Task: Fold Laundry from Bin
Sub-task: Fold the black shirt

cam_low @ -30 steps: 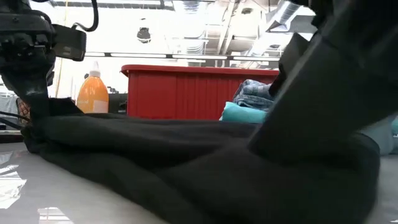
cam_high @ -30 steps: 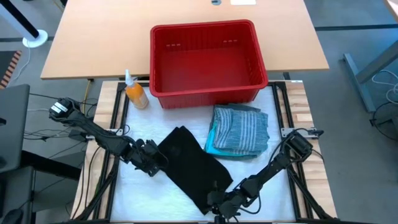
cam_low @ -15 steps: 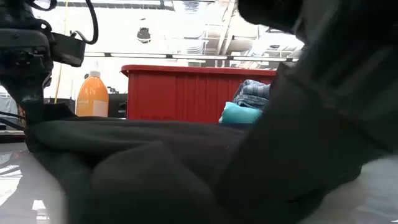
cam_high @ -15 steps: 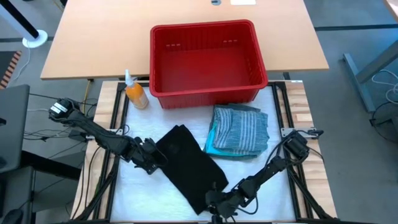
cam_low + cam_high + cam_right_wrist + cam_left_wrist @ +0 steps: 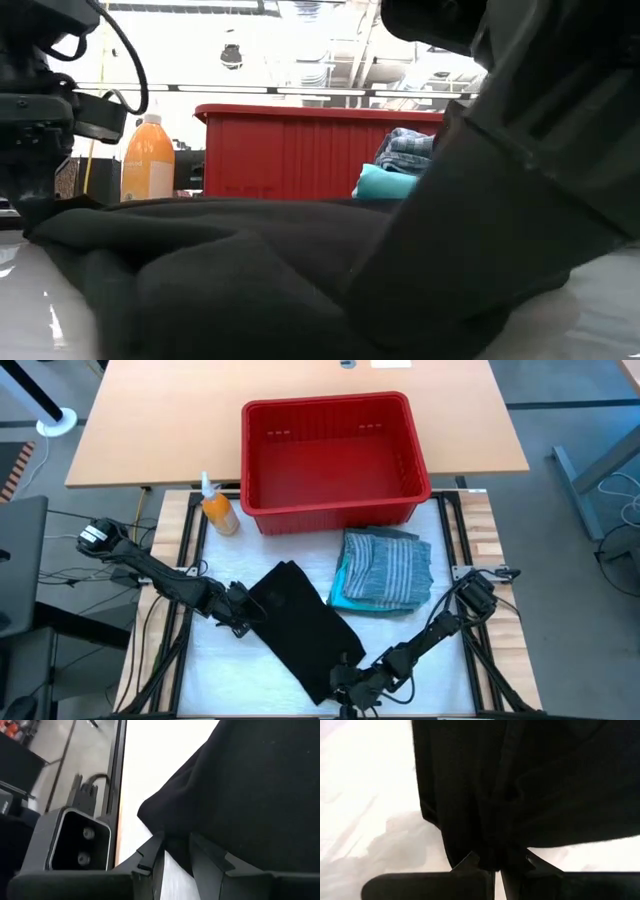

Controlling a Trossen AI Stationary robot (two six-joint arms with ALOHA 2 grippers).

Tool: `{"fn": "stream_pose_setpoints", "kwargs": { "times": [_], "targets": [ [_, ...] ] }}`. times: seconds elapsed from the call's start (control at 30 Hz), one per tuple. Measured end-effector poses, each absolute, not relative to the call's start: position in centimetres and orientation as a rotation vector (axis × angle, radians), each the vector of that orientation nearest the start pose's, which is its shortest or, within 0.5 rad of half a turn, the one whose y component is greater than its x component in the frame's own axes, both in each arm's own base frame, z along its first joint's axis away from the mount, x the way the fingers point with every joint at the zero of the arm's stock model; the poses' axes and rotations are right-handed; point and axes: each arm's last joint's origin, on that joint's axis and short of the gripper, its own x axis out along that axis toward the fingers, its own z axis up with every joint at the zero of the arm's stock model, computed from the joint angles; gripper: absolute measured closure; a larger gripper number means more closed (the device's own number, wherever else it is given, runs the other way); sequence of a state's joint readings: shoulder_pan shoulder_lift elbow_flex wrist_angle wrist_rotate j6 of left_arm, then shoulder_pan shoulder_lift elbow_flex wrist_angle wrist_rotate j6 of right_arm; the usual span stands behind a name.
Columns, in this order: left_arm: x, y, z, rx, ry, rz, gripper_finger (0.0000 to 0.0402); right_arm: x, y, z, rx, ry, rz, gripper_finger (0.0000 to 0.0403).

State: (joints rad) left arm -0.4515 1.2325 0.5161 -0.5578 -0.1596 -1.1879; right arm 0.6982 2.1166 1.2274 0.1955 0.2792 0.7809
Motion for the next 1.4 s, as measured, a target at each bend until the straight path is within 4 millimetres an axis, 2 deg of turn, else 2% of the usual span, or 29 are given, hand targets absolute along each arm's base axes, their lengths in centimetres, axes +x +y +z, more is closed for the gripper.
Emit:
{"fn": "stream_pose_setpoints", "kwargs": {
  "times": [0.13,0.3,0.47,0.67,0.8,0.9,1.0,1.07,1.17,1.23,1.4],
  "targets": [
    [16.9,-7.7,14.7,-0.630,1.174,0.478,0.0401,32.8,26.5,14.0,0.396,0.759,0.128,0.0285],
    [16.8,-7.6,14.7,-0.649,1.166,0.518,0.0400,31.9,25.4,19.1,0.459,0.712,0.126,0.0285],
    [17.1,-7.9,15.3,-0.638,1.196,0.458,0.0360,29.4,24.2,22.1,0.599,0.691,0.069,0.0284],
    [17.6,-8.0,18.3,-0.553,1.225,0.509,0.0280,25.0,22.9,21.9,0.726,0.640,-0.049,0.0269],
    [18.1,-8.1,21.0,-0.498,1.216,0.533,0.0240,22.5,22.0,20.6,0.822,0.562,-0.192,0.0239],
    [18.8,-8.7,22.8,-0.493,1.155,0.490,0.0222,21.7,21.0,19.4,0.916,0.557,-0.269,0.0209],
    [19.8,-10.5,24.0,-0.500,1.044,0.317,0.0215,22.4,19.7,19.0,0.946,0.548,-0.318,0.0173],
    [20.1,-11.9,24.4,-0.595,0.972,0.260,0.0214,23.4,18.9,19.3,0.891,0.547,-0.296,0.0153],
    [20.3,-13.5,24.9,-0.833,0.876,0.281,0.0216,25.3,17.8,20.5,0.786,0.552,-0.237,0.0139],
    [20.1,-14.5,25.1,-0.957,0.790,0.327,0.0218,26.2,16.7,20.8,0.771,0.554,-0.260,0.0137],
    [19.2,-17.5,23.8,-1.129,0.689,0.429,0.0218,27.1,13.9,19.9,0.763,0.674,-0.331,0.0138]
  ]
}}
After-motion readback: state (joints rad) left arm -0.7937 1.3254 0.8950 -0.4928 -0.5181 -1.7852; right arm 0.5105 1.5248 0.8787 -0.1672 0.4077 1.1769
